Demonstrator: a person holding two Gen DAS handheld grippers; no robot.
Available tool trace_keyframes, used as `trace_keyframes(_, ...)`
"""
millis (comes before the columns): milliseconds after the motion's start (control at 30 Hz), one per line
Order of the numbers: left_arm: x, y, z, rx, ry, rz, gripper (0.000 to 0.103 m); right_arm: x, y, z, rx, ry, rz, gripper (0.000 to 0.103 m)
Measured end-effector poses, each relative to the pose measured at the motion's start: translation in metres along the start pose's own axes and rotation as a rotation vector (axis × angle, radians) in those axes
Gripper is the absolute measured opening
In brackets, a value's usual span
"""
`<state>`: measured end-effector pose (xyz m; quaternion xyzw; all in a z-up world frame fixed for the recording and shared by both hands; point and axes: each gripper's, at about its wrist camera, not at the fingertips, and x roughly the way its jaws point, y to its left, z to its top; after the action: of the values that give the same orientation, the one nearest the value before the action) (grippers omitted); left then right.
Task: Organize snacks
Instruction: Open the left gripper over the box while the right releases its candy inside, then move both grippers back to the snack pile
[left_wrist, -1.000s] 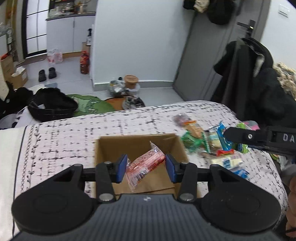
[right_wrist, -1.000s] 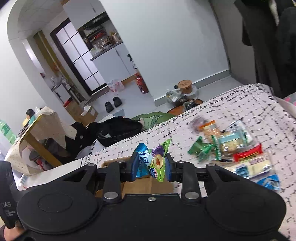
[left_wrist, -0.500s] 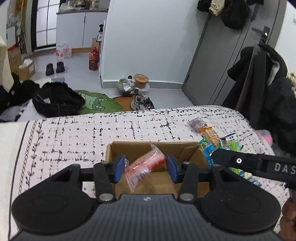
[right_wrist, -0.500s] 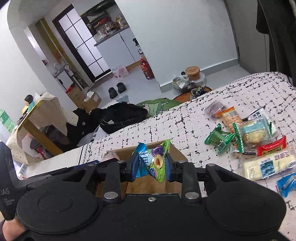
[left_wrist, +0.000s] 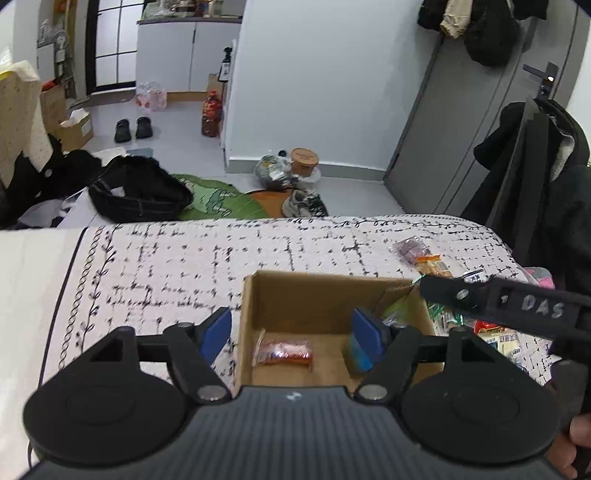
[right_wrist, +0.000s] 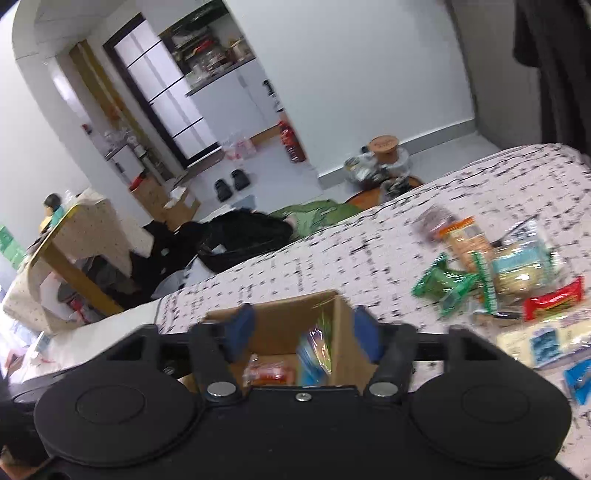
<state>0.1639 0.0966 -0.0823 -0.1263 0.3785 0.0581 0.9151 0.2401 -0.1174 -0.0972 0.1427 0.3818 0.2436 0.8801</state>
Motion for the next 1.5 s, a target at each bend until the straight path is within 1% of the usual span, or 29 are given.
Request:
trace_keyframes(33, -0.003, 0.001, -0.001, -0.008, 0.002, 0.006, 0.077, -0.003, -0.002, -0.001, 0.001, -0.001, -0.007, 0.066)
trace_keyframes(133, -0.01, -0.001, -0.004, -0.028, -0.003, 0.013, 0.082, -0.011, -0.008, -0.004, 0.003, 0.004, -0.031, 0.077)
trace_keyframes(267, -0.015, -0.006, -0.007, -0.03, 0.001, 0.01, 0.084, -0.023, -0.017, -0.01, -0.003, -0.012, -0.086, 0.092)
trace_keyframes(333, -0.017, -0.009, -0.008, -0.035, -0.005, 0.007, 0.088, -0.03, -0.021, -0.013, -0.01, -0.021, -0.112, 0.094)
trace_keyframes(400, -0.02, -0.014, -0.009, -0.037, -0.007, 0.011, 0.089, -0.038, -0.023, -0.015, -0.029, -0.026, -0.125, 0.099)
trace_keyframes(467, -0.024, -0.02, -0.01, -0.02, -0.026, 0.012, 0.095, -0.045, -0.024, -0.016, -0.047, -0.027, -0.125, 0.103)
trace_keyframes(533, -0.028, -0.026, -0.013, -0.008, -0.036, 0.016, 0.102, -0.053, -0.026, -0.016, -0.063, -0.034, -0.121, 0.103)
trace_keyframes(567, -0.028, -0.029, -0.014, -0.008, -0.033, 0.013, 0.103, -0.056, -0.027, -0.016, -0.068, -0.034, -0.119, 0.103)
trace_keyframes(667, -0.029, -0.035, -0.018, -0.008, -0.02, 0.018, 0.103, -0.066, -0.032, -0.014, -0.064, -0.033, -0.112, 0.103)
trace_keyframes(800, -0.033, -0.041, -0.024, 0.02, -0.004, 0.017, 0.103, -0.081, -0.037, -0.013, -0.084, -0.044, -0.123, 0.103)
trace_keyframes(900, -0.036, -0.045, -0.027, 0.047, 0.014, -0.018, 0.103, -0.089, -0.043, -0.015, -0.08, -0.024, -0.124, 0.103)
trace_keyframes(967, -0.038, -0.047, -0.028, 0.073, 0.023, -0.029, 0.103, -0.094, -0.048, -0.016, -0.078, -0.014, -0.126, 0.103)
trace_keyframes(1067, -0.042, -0.049, -0.029, 0.087, 0.035, -0.072, 0.103, -0.101, -0.054, -0.019, -0.089, -0.007, -0.133, 0.103)
trace_keyframes(1200, -0.043, -0.057, -0.028, 0.12, 0.043, -0.087, 0.103, -0.11, -0.06, -0.022, -0.089, 0.007, -0.139, 0.103)
trace_keyframes(1367, -0.041, -0.074, -0.022, 0.177, 0.057, -0.103, 0.103, -0.12, -0.071, -0.023, -0.075, -0.001, -0.166, 0.103)
trace_keyframes(1500, -0.037, -0.088, -0.014, 0.204, 0.09, -0.128, 0.103, -0.127, -0.081, -0.022, -0.056, -0.009, -0.178, 0.103)
